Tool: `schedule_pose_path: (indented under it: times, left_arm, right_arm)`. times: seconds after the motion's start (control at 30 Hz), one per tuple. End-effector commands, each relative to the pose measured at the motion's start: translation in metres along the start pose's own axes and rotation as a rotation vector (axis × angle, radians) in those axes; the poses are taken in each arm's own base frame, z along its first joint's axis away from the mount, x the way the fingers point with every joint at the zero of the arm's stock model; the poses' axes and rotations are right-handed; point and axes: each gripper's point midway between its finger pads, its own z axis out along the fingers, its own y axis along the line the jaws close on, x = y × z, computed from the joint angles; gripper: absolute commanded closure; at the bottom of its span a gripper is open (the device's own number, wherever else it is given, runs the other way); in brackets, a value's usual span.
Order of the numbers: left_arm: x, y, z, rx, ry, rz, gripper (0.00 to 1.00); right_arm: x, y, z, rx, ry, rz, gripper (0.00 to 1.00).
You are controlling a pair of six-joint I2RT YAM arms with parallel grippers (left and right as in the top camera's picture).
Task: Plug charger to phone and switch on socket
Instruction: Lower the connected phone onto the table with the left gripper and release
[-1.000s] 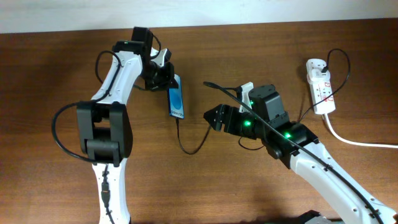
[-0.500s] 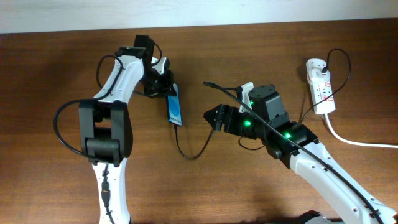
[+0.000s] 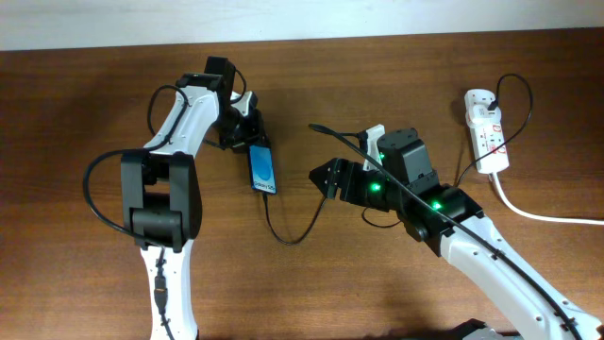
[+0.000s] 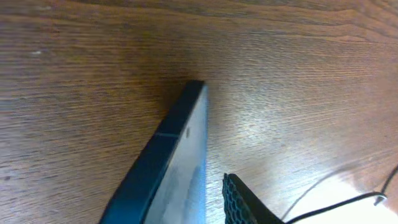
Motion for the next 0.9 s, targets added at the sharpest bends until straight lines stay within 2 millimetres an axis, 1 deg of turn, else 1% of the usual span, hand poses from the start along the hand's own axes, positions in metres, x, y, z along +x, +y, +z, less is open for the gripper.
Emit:
schedule_pose_path:
  times: [0.0, 0.23, 0.37, 0.47, 0.53, 0.63, 0.8, 0.83, 0.87]
  left_arm:
    - [0.003, 0.015, 0.006, -0.066, 0.012, -0.004, 0.65]
    - [0.000, 0.044, 0.002, -0.233, -0.012, -0.007, 0.57]
    - [-0.004, 0.062, -0.003, -0.345, -0.035, -0.005, 0.55]
    - [-0.006, 0.070, -0.007, -0.393, -0.045, -0.004, 0.54]
    - [-0.005, 0.070, -0.007, -0.396, -0.045, -0.004, 0.53]
    - [-0.004, 0.069, -0.006, -0.388, -0.039, -0.005, 0.39]
    - [-0.002, 0.069, -0.006, -0.387, -0.031, -0.007, 0.37]
    - [-0.002, 0.069, -0.006, -0.387, -0.031, -0.007, 0.28]
    - [-0.001, 0.069, -0.006, -0.387, -0.028, -0.008, 0.25]
  right_arm:
    - [-0.007, 0.002, -0.002, 0.003, -0.025, -0.011, 0.19]
    - [-0.007, 0.002, -0.002, 0.003, -0.025, -0.011, 0.18]
    - [-0.008, 0.002, -0.002, 0.003, -0.026, -0.011, 0.18]
    - [-0.008, 0.002, -0.002, 0.003, -0.026, -0.011, 0.18]
    - [-0.008, 0.002, -0.002, 0.003, -0.026, -0.011, 0.18]
    - [-0.008, 0.002, -0.002, 0.003, -0.026, -0.011, 0.18]
    - [-0.007, 0.002, -0.002, 0.003, -0.025, -0.011, 0.18]
    - [-0.007, 0.002, -0.002, 0.003, -0.025, -0.011, 0.18]
    - [-0.007, 0.002, -0.002, 0.003, -0.025, -0.011, 0.18]
